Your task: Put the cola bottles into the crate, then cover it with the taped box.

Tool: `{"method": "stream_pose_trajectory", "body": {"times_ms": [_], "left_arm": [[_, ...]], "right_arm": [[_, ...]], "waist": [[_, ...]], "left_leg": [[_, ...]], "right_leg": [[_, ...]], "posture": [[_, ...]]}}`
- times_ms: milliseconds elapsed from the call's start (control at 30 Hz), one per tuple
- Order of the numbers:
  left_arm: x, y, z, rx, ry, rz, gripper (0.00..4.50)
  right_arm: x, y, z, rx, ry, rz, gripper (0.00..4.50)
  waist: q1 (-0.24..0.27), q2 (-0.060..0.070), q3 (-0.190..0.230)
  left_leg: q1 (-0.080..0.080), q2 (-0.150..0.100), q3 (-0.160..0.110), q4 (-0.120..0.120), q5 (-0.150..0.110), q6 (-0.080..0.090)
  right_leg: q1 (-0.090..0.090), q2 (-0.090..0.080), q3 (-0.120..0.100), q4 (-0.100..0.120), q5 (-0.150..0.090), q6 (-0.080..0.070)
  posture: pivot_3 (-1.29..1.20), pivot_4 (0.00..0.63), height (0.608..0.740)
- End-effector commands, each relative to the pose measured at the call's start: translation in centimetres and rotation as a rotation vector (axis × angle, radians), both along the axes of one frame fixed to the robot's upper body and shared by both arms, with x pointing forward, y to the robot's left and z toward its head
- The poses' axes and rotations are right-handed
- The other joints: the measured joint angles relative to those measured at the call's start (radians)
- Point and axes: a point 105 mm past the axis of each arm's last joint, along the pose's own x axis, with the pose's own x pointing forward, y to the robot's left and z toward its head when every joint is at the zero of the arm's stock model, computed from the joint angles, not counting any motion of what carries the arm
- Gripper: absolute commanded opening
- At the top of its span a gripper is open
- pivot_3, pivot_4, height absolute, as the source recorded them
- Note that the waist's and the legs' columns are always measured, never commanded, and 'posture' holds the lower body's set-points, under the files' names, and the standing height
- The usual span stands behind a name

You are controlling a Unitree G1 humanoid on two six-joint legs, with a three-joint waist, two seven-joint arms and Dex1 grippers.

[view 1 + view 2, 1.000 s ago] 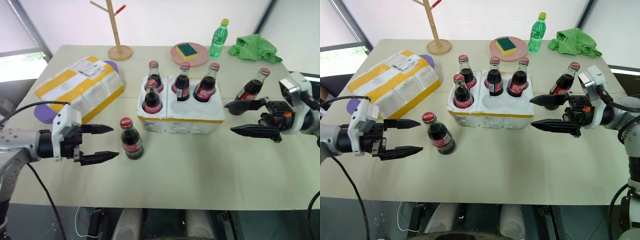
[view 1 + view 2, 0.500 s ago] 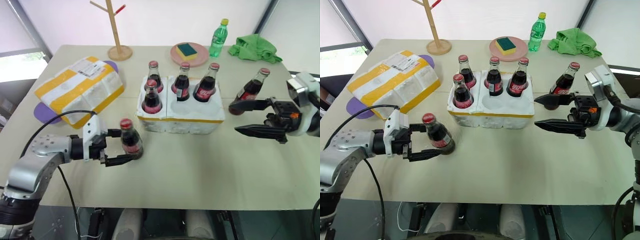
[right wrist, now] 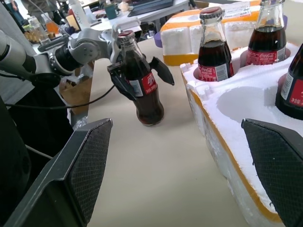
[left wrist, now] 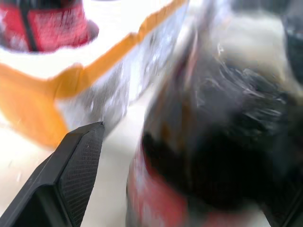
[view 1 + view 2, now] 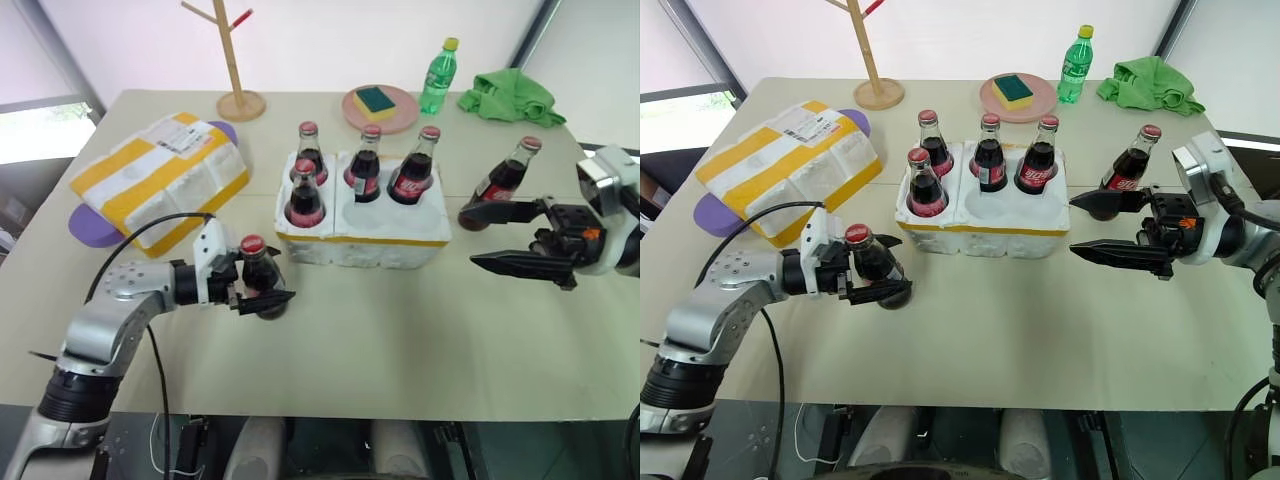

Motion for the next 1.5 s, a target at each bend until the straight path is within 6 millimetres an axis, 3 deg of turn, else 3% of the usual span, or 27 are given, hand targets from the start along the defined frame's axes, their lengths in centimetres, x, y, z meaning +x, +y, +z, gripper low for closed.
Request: {"method": "stream_pose_trajectory", "body": {"times_ms": [33,100,233,433,567,733,867,967,1300,1500], "left_arm": [[0.3,-0.2,0.6,-0.006,-0.022,-0.006,4.44],[0.3,-0.3,0.6,-0.012,-0.006,-0.015,4.21],[-0.3,0.0,0.3,0.013,0.017,-0.048,2.73],[-0.6,2.6,1.4,0.072,0.034,-0.047,2.77],[0.5,4.8,5.5,0.061,-0.001,-0.018,2.77],[2.2,5.1,10.9,0.021,-0.088,-0.020,2.77],[3.8,3.1,14.1,-0.032,-0.151,-0.048,2.77],[3.9,0.2,15.9,-0.108,-0.132,-0.137,2.77],[3.2,-7.1,17.0,-0.146,-0.128,-0.378,2.77],[5.3,-10.7,16.5,-0.155,-0.168,-0.337,2.77]], "right_arm": [[-0.4,0.4,1.1,-0.003,-0.054,0.019,4.50],[-0.4,0.4,1.1,-0.002,-0.054,0.020,4.50],[-0.5,0.5,1.1,-0.002,-0.053,0.021,4.50],[-0.5,0.6,1.0,0.000,-0.055,0.016,4.50],[-0.4,0.6,0.9,-0.001,-0.056,0.013,4.50],[-0.5,0.6,0.7,-0.005,-0.056,0.013,4.50],[-0.5,0.7,0.5,-0.003,-0.057,0.009,4.50],[-0.4,0.7,0.4,0.000,-0.060,0.001,4.50],[-0.3,0.7,0.3,0.011,-0.075,-0.026,4.50],[-0.3,0.7,0.1,0.027,-0.084,-0.037,4.50]], "waist": [[-0.002,0.000,0.000],[-0.001,0.000,0.000],[-0.001,0.000,0.000],[-0.006,0.000,0.000],[-0.003,0.000,0.000],[0.012,-0.001,0.001],[0.023,-0.001,0.001],[0.022,-0.001,0.001],[0.004,-0.001,0.001],[0.000,-0.001,0.001]], "left_leg": [[0.000,0.000,0.000,0.000,0.000,0.000],[0.000,0.000,0.000,0.000,0.000,0.000],[0.000,0.000,0.000,0.000,0.000,0.000],[0.000,0.001,0.000,-0.001,0.000,0.000],[-0.001,0.001,0.000,-0.001,0.000,0.000],[-0.005,0.000,-0.001,0.003,0.000,0.000],[-0.006,-0.001,0.000,0.002,0.000,0.000],[-0.007,-0.001,-0.001,0.001,0.000,0.000],[-0.007,-0.001,-0.001,0.001,0.000,0.000],[-0.007,-0.001,-0.001,0.002,0.000,0.000]], "right_leg": [[0.000,0.000,0.000,0.000,0.000,0.000],[0.000,0.000,0.000,0.000,0.000,0.000],[0.000,0.000,0.000,0.000,0.000,0.000],[-0.001,0.000,0.000,0.000,0.000,0.000],[-0.003,0.001,0.000,0.001,0.000,-0.001],[-0.003,0.000,-0.002,0.000,0.000,0.000],[-0.003,0.000,-0.001,-0.001,0.000,0.001],[-0.004,0.000,-0.002,0.000,0.000,0.002],[-0.005,0.000,-0.002,0.001,0.000,0.002],[-0.004,0.000,-0.001,0.001,0.000,0.002]], "posture": [[0.00,0.150,0.740],[0.00,0.150,0.740],[0.00,0.150,0.740],[0.00,0.150,0.740],[0.00,0.150,0.740],[0.00,0.150,0.740],[0.00,0.150,0.740],[0.00,0.150,0.740],[0.00,0.150,0.740],[0.00,0.150,0.740]]}}
